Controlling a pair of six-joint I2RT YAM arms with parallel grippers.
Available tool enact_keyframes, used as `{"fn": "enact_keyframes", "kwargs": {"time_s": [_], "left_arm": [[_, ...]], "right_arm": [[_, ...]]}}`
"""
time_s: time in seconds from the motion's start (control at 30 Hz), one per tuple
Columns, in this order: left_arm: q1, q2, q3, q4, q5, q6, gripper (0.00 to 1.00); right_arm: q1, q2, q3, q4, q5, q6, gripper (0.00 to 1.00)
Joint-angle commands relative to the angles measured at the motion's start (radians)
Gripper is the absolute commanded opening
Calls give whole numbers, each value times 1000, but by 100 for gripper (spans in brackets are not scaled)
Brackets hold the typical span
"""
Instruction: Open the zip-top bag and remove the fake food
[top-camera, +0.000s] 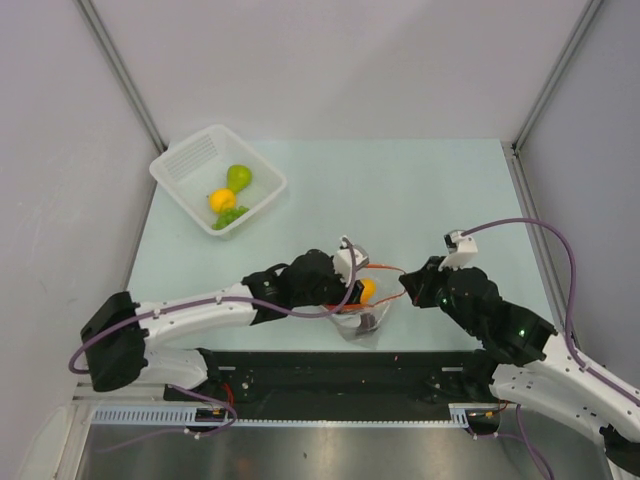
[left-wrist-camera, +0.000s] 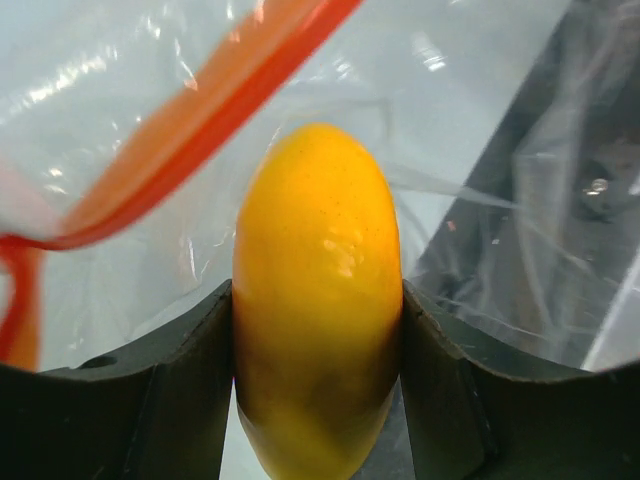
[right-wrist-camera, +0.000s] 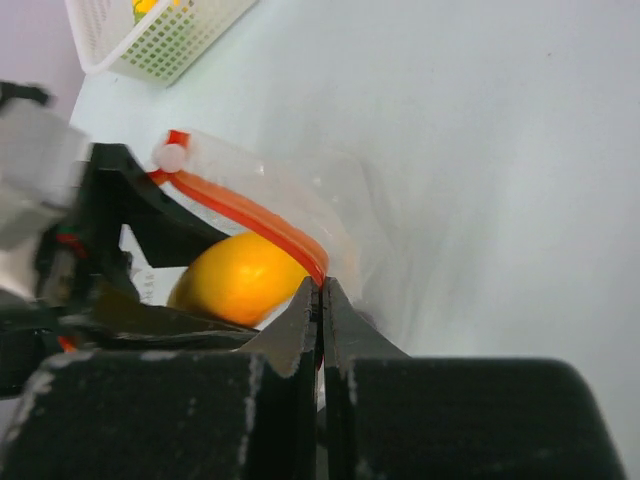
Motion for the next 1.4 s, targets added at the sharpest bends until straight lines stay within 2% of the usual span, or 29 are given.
{"fn": "enact_keyframes", "kwargs": {"time_s": [0.0, 0.07, 0.3, 0.47, 0.6, 0.7, 0.87, 1.1, 1.17, 1.37], "left_arm": [[13, 163, 125, -185, -42, 30, 0], [11, 164, 116, -135, 15, 29, 0], [13, -80, -50, 102, 153, 47, 0], [13, -138, -62, 179, 189, 50, 0], [13, -134, -24, 231, 150, 11, 0], [13, -125, -3, 266, 46, -16, 0], [13, -135, -13, 375, -190, -5, 0], [15, -86, 51, 412, -377, 11, 0], [19, -60, 82, 392, -379, -29, 0], [51, 3, 211, 340, -267, -123, 0]], "right_arm": [[-12, -3, 49, 8, 80, -90, 0], [-12, 20, 56, -4, 88, -92, 0], [-15, -2, 27, -66, 138, -101, 0], [-13, 18, -22, -3, 20, -77, 0], [-9, 55, -76, 133, -142, -37, 0], [-9, 73, -94, 186, -197, -15, 0], [-9, 58, -85, 175, -208, -12, 0], [-13, 61, -71, 207, -284, -21, 0], [-12, 89, -66, 224, -287, -24, 0], [-12, 182, -10, 304, -328, -41, 0]]}}
